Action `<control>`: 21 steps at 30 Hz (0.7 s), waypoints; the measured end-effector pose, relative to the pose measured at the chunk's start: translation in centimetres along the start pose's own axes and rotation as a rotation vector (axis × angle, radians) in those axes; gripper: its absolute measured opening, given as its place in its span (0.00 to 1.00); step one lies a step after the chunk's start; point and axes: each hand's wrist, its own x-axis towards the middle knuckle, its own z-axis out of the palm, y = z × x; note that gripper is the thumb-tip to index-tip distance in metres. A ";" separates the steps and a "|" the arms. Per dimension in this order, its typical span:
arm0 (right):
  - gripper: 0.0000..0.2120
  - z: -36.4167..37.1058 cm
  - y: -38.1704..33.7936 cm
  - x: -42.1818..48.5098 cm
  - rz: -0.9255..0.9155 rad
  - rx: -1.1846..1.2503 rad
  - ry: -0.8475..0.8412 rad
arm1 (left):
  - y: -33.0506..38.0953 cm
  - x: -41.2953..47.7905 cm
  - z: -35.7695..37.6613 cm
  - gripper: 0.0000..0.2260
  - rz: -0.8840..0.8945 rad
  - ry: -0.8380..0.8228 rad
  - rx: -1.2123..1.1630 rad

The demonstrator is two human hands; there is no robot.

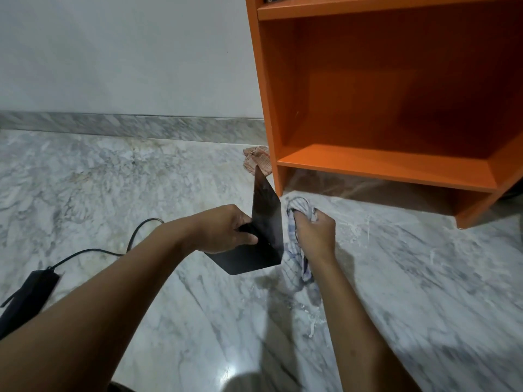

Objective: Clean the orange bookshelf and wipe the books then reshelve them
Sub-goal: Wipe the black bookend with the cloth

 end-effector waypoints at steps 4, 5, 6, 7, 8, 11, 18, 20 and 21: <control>0.02 0.8 -2.7 -2.2 -0.277 0.027 -0.319 | -1.0 0.4 -0.6 0.05 -0.018 0.055 -0.023; 0.02 1.1 -2.6 -2.6 -0.338 0.000 -0.363 | -1.1 0.5 -0.8 0.05 -0.016 0.064 -0.028; 0.03 1.4 -2.2 -2.6 -0.367 -0.038 -0.354 | -1.1 0.4 -0.9 0.06 -0.012 0.067 -0.037; 0.05 1.6 -1.7 -2.4 -0.341 -0.071 -0.313 | -1.0 0.3 -0.9 0.07 -0.007 0.066 -0.056; 0.10 1.7 -1.0 -1.9 -0.271 -0.120 -0.249 | -1.0 0.2 -0.9 0.08 -0.008 0.061 -0.077; 0.15 0.6 1.3 -0.2 0.049 -0.184 -0.081 | -1.2 -0.1 -0.6 0.08 -0.005 0.040 -0.107; 0.12 0.1 -2.8 -1.0 -0.118 0.056 -0.109 | -1.6 -0.1 -0.7 0.08 -0.030 0.059 -0.045; 0.04 1.1 -4.1 -2.1 -0.221 0.018 -0.281 | -1.1 0.1 -0.6 0.06 -0.013 0.051 -0.023; 0.03 1.6 -4.1 -2.5 -0.266 -0.002 -0.321 | -0.9 0.2 -0.5 0.04 0.010 0.048 -0.005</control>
